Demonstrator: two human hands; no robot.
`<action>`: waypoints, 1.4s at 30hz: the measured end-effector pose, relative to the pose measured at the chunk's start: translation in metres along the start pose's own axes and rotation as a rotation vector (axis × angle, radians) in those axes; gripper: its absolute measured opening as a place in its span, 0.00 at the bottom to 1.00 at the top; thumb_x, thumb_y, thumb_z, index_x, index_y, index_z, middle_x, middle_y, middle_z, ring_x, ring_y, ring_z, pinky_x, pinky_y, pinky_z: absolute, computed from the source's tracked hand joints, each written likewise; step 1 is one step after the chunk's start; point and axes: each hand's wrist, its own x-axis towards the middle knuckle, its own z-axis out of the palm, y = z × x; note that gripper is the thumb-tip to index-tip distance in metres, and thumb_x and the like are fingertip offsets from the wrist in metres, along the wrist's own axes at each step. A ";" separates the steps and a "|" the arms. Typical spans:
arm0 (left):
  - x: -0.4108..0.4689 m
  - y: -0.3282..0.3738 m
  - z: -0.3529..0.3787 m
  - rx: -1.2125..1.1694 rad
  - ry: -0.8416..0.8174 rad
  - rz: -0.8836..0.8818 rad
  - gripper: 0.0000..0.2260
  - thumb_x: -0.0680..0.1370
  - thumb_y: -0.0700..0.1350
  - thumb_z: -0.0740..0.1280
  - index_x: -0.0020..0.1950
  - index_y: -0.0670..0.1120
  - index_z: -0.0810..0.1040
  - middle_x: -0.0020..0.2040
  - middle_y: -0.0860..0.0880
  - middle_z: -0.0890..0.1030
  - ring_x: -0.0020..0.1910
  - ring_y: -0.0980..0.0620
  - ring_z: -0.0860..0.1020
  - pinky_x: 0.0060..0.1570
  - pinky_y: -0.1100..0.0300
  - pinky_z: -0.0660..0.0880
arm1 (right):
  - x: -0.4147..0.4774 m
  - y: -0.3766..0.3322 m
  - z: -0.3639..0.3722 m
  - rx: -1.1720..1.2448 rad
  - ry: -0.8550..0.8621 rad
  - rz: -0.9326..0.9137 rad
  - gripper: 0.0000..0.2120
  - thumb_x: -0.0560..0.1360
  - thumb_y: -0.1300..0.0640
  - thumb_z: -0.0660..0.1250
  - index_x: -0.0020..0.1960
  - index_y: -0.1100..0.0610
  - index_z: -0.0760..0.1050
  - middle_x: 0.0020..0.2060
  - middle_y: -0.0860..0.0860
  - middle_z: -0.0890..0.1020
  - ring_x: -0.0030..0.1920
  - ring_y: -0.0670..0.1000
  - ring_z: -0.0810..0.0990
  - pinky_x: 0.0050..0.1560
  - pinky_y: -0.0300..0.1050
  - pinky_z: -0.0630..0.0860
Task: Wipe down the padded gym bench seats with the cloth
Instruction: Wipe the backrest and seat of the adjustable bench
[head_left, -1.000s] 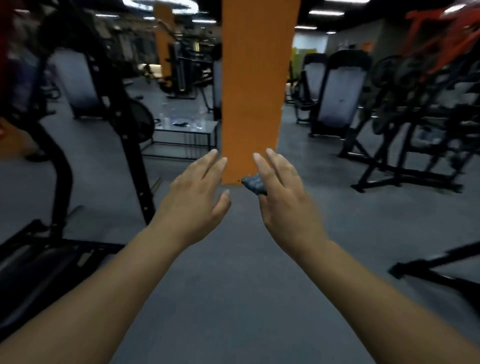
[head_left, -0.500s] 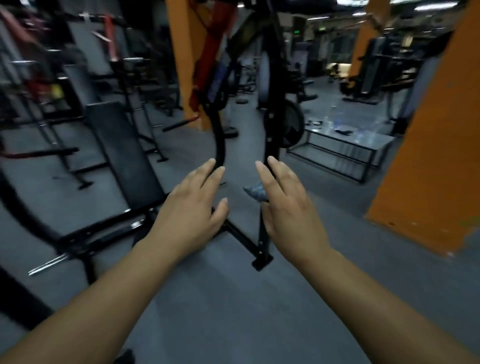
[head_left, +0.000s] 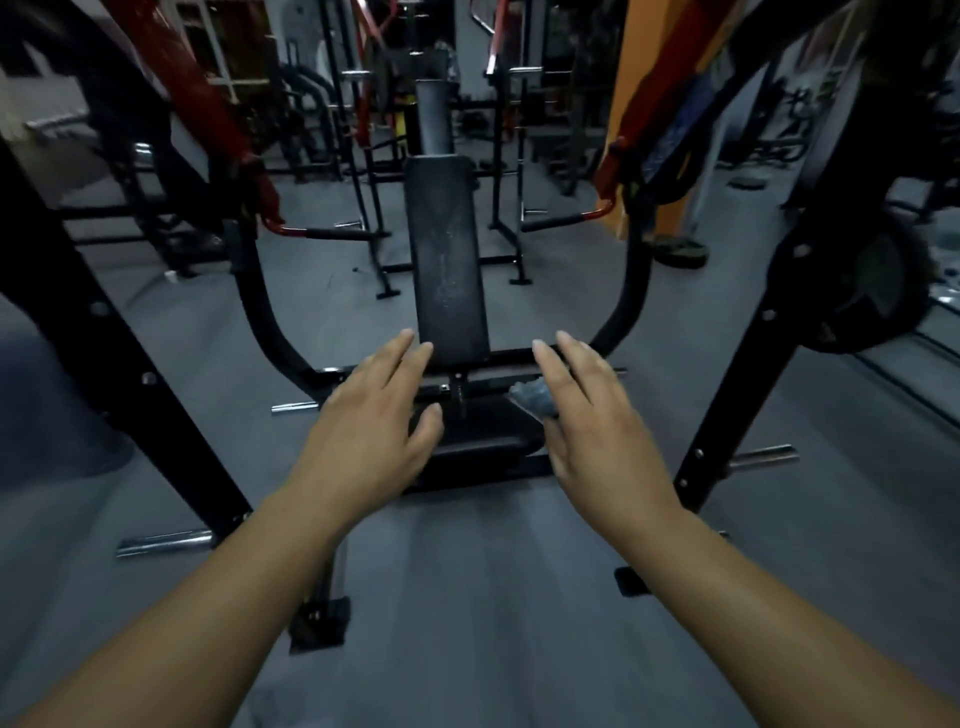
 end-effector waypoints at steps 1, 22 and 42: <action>0.011 -0.004 0.004 -0.003 -0.002 -0.015 0.27 0.83 0.53 0.58 0.81 0.50 0.56 0.82 0.52 0.52 0.79 0.52 0.54 0.75 0.53 0.56 | 0.011 0.006 0.009 0.004 -0.010 -0.006 0.37 0.75 0.67 0.70 0.79 0.54 0.58 0.77 0.56 0.63 0.77 0.58 0.62 0.69 0.56 0.72; 0.303 -0.099 0.204 0.009 -0.100 -0.150 0.28 0.82 0.53 0.60 0.81 0.50 0.58 0.81 0.52 0.54 0.78 0.50 0.57 0.74 0.52 0.59 | 0.238 0.199 0.257 0.216 -0.107 0.026 0.34 0.78 0.65 0.67 0.80 0.53 0.58 0.77 0.54 0.63 0.77 0.56 0.61 0.73 0.54 0.66; 0.602 -0.267 0.346 -0.009 -0.085 -0.168 0.29 0.80 0.56 0.57 0.80 0.48 0.59 0.80 0.50 0.58 0.77 0.50 0.61 0.69 0.59 0.58 | 0.512 0.304 0.495 0.251 -0.171 0.003 0.36 0.78 0.65 0.68 0.80 0.53 0.55 0.78 0.53 0.62 0.78 0.55 0.61 0.75 0.52 0.64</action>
